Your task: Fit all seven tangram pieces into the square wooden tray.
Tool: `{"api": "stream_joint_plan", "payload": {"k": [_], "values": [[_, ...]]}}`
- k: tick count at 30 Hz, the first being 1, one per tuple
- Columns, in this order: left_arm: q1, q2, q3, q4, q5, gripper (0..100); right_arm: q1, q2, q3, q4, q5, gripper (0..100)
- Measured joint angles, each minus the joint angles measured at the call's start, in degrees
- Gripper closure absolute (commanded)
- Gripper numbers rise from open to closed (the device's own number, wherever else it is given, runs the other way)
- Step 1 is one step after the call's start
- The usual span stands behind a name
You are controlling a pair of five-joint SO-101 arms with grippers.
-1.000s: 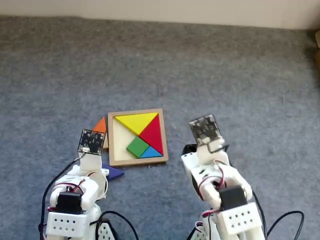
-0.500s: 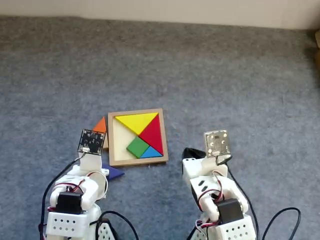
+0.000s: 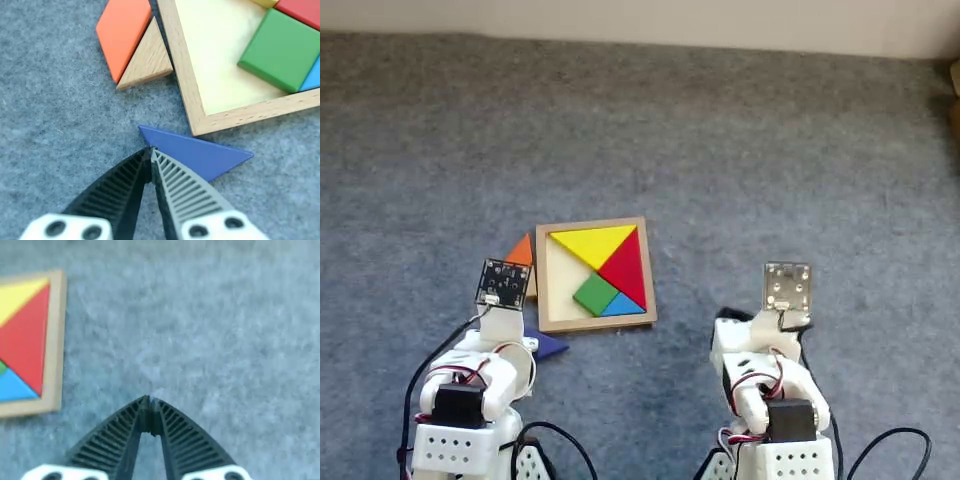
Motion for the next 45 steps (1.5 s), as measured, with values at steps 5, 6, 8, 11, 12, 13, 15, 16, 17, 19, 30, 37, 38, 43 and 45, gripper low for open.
{"api": "stream_joint_plan", "payload": {"k": [5,6,8,11,12,13,15,16,17,19,30,37,38,43,45], "values": [[0.00,0.00,0.00,0.00,0.00,99,-1.67,-0.09,0.00,7.21,0.00,99.3],[0.00,0.00,0.00,0.00,0.00,99,-1.93,-0.09,0.00,7.65,0.00,99.3],[0.00,0.00,0.00,0.00,0.00,99,-1.85,-0.09,0.00,8.26,0.00,99.3],[0.00,0.00,0.00,0.00,0.00,99,-2.02,-0.09,0.00,8.44,0.00,99.3],[0.00,0.00,0.00,0.00,0.00,99,-2.11,-0.09,0.00,8.44,0.00,99.3],[0.00,0.00,0.00,0.00,0.00,99,-2.11,-0.09,0.00,8.44,0.00,99.3],[0.00,0.00,0.00,0.00,0.00,99,-2.11,-0.09,0.00,8.44,0.00,99.3],[0.00,0.00,0.00,0.00,0.00,99,-2.11,-0.09,0.00,8.44,0.00,99.3],[0.00,0.00,0.00,0.00,0.00,99,-2.11,-0.09,0.00,8.44,0.00,99.3],[0.00,0.00,0.00,0.00,0.00,99,-2.11,-0.09,0.00,8.44,0.00,99.3],[-6.95,0.00,-5.80,0.26,0.00,99,-2.11,-0.09,0.00,8.44,0.00,99.3],[-22.68,0.00,-9.93,-2.11,0.09,99,-2.11,-0.09,0.00,8.44,0.00,99.3],[-23.30,0.00,-10.11,-3.34,-0.18,99,-2.11,-0.09,0.00,8.44,0.00,99.3],[-23.65,0.00,-10.29,-6.15,-11.43,99,-2.11,-0.09,0.00,8.44,0.00,99.3],[-22.59,0.00,-10.29,-6.15,-14.59,99,-2.11,-0.09,0.00,8.44,0.00,99.3]]}}
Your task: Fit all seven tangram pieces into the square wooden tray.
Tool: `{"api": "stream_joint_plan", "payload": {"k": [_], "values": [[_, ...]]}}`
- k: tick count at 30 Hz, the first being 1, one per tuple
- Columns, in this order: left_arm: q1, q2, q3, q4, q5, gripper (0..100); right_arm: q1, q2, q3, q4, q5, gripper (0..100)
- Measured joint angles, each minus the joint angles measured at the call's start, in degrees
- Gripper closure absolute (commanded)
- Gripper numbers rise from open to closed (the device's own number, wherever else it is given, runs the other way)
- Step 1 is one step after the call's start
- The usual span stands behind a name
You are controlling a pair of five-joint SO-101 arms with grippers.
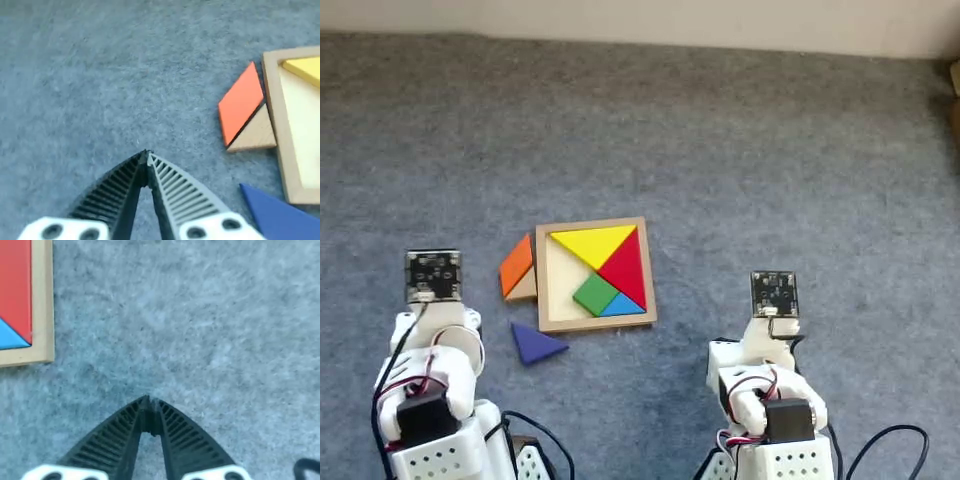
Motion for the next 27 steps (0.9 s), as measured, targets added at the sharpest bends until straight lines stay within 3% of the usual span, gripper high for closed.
{"api": "stream_joint_plan", "payload": {"k": [13,19,27], "values": [[10.99,2.90,-10.99,6.68,-2.73,94,0.00,0.00,0.00,0.00,0.00,99.3],[11.08,21.36,-17.85,5.98,-2.73,83,0.00,0.00,0.00,0.00,0.00,99.3],[11.16,47.12,-25.85,-1.23,-5.63,83,0.00,0.00,0.00,0.00,0.00,99.3]]}}
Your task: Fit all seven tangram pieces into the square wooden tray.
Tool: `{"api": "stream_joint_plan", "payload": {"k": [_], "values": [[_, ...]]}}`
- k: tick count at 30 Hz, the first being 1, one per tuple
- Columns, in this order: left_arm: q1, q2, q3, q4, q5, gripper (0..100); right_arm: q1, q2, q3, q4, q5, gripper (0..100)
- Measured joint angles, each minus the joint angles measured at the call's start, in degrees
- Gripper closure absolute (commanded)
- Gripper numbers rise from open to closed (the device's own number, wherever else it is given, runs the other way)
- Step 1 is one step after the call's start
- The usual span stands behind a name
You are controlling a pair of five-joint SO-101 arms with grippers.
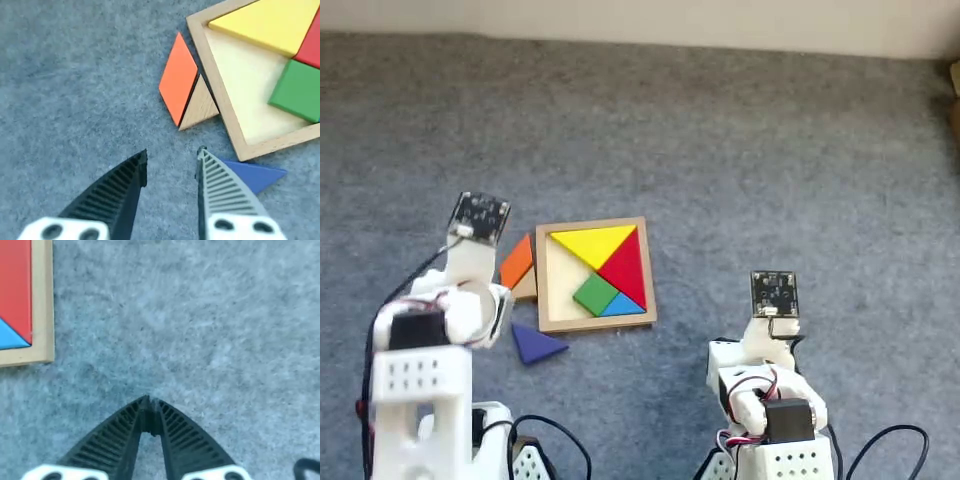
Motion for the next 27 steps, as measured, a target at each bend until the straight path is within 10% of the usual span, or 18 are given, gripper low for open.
{"api": "stream_joint_plan", "payload": {"k": [27], "values": [[7.12,46.33,-16.70,-11.96,-7.91,83,0.00,0.00,0.00,0.00,0.00,99.3]]}}
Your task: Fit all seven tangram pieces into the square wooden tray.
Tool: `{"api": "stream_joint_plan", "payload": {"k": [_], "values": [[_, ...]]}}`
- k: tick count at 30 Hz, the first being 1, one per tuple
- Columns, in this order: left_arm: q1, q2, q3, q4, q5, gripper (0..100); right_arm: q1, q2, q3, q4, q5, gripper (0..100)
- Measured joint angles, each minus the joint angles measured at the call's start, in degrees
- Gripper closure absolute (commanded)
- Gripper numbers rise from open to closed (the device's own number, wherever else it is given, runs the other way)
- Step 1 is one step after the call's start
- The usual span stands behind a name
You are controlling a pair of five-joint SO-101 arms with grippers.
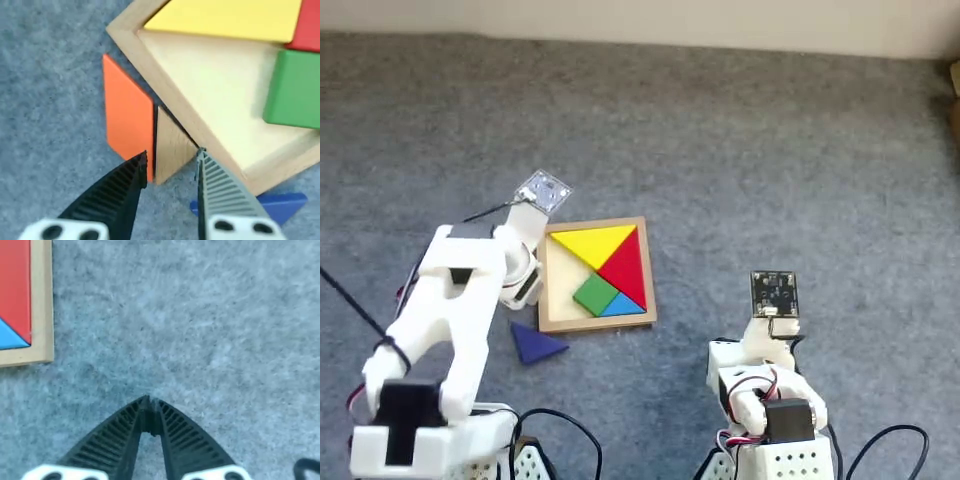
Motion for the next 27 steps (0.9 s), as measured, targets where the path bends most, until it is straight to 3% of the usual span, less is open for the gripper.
{"api": "stream_joint_plan", "payload": {"k": [15,27], "values": [[-2.46,12.84,-11.52,0.26,-0.18,82,0.00,0.00,0.00,0.00,0.00,99.3],[-2.46,25.58,-28.75,13.89,-0.18,80,0.00,0.00,0.00,0.00,0.00,99.3]]}}
